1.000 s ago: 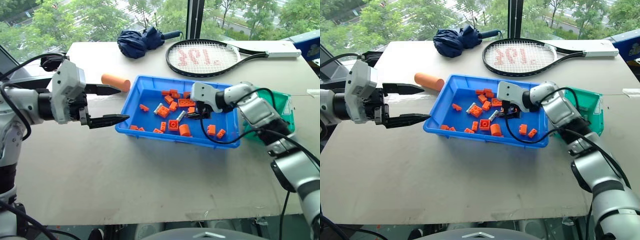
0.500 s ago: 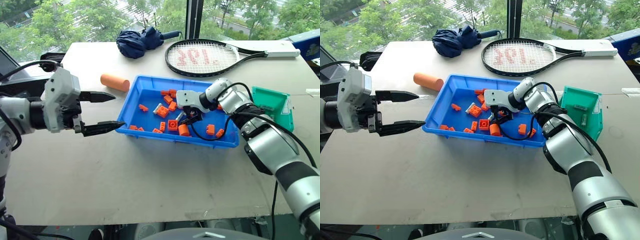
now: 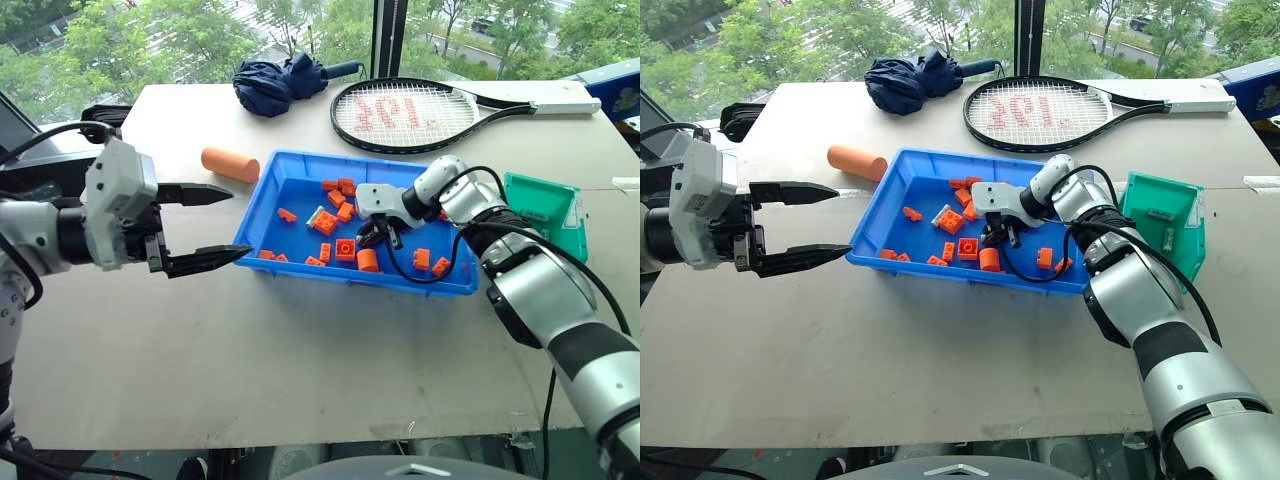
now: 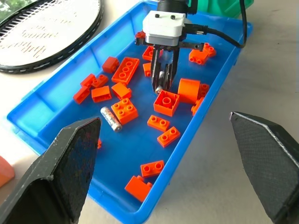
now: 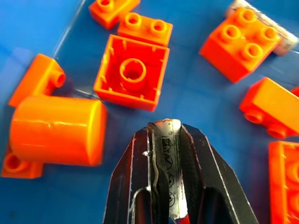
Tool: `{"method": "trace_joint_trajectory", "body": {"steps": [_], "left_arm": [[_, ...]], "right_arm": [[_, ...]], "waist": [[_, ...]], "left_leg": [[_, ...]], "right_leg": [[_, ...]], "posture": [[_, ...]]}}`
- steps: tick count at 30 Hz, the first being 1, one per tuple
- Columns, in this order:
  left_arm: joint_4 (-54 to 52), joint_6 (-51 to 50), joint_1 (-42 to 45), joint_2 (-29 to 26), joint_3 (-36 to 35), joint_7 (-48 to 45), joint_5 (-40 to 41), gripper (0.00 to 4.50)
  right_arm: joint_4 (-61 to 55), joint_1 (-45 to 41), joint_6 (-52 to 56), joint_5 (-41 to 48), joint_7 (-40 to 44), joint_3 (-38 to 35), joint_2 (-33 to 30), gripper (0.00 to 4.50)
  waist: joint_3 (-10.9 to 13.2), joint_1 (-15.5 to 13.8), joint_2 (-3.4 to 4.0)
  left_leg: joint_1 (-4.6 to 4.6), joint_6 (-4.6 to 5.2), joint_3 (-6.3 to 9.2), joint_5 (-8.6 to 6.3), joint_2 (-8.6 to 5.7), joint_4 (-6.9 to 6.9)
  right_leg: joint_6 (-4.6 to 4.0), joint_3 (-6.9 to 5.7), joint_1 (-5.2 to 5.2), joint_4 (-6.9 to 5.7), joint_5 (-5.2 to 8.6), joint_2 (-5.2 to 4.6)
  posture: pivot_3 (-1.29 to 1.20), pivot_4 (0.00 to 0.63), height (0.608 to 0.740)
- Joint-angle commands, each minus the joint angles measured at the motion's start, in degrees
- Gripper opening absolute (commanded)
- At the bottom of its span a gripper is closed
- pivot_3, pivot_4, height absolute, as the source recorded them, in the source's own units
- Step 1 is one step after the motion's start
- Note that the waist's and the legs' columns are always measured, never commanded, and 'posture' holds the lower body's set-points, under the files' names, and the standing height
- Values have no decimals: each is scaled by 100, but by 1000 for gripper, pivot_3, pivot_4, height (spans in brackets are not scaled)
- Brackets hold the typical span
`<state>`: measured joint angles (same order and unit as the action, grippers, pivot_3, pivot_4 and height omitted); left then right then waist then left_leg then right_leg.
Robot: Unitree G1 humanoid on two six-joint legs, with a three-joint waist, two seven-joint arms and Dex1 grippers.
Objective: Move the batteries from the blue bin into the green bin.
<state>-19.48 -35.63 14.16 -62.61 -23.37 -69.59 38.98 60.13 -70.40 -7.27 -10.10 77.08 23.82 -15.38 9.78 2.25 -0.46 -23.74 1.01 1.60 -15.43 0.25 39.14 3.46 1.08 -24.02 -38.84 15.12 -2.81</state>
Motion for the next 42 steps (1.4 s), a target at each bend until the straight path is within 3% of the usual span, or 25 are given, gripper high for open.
{"method": "trace_joint_trajectory", "body": {"steps": [1,8,15,19,33,37,38,42], "left_arm": [[-79,116,270,113,130,-18,227,4500],[-176,-113,1243,913,874,240,823,4500],[-212,-206,1981,1951,1438,809,1078,4500],[-82,-185,2336,2283,1766,858,1030,4500],[420,-88,2941,2342,2092,699,533,4500],[530,-57,2946,2253,1940,874,346,4500],[554,-62,2874,2123,1895,875,250,4500],[698,79,2535,1551,1801,793,-172,4500]], "right_arm": [[-1195,126,328,291,-47,-427,-343,31],[-5431,1725,2772,631,-609,-1340,-1490,31],[-7592,2891,5215,670,-1962,-2743,-2263,31],[-7886,3420,6007,615,-2567,-3242,-2512,31],[-7049,3995,5896,953,-3700,-3740,-2794,31],[-7014,4038,5983,1067,-3741,-3688,-2957,1703],[-6974,3952,5973,1046,-3822,-3615,-2949,2291],[-6963,3397,5881,1247,-3830,-3203,-2715,3940]], "waist": [[0,0,0],[-1,-46,-2],[-2,-153,-4],[-2,-144,-3],[-2,-135,-2],[-2,-144,-2],[-2,-145,-3],[-1,-79,0]], "left_leg": [[-1,0,1,0,0,0],[-7,2,3,-1,-2,0],[-8,26,0,-14,-9,13],[2,27,-4,-14,-6,7],[2,26,-12,-13,-8,8],[2,27,-11,-13,-8,9],[2,26,-11,-13,-8,9],[7,27,-16,-13,-8,6]], "right_leg": [[0,-1,0,0,0,-1],[1,-3,-1,-3,0,-6],[2,1,2,-6,-1,-10],[1,7,5,-8,0,1],[1,15,7,-3,0,4],[1,13,7,-3,0,4],[1,13,7,-2,0,4],[1,19,7,-2,0,6]], "posture": [[0,150,740],[0,150,740],[0,150,740],[0,150,740],[0,150,740],[0,150,740],[0,150,740],[0,150,740]]}}
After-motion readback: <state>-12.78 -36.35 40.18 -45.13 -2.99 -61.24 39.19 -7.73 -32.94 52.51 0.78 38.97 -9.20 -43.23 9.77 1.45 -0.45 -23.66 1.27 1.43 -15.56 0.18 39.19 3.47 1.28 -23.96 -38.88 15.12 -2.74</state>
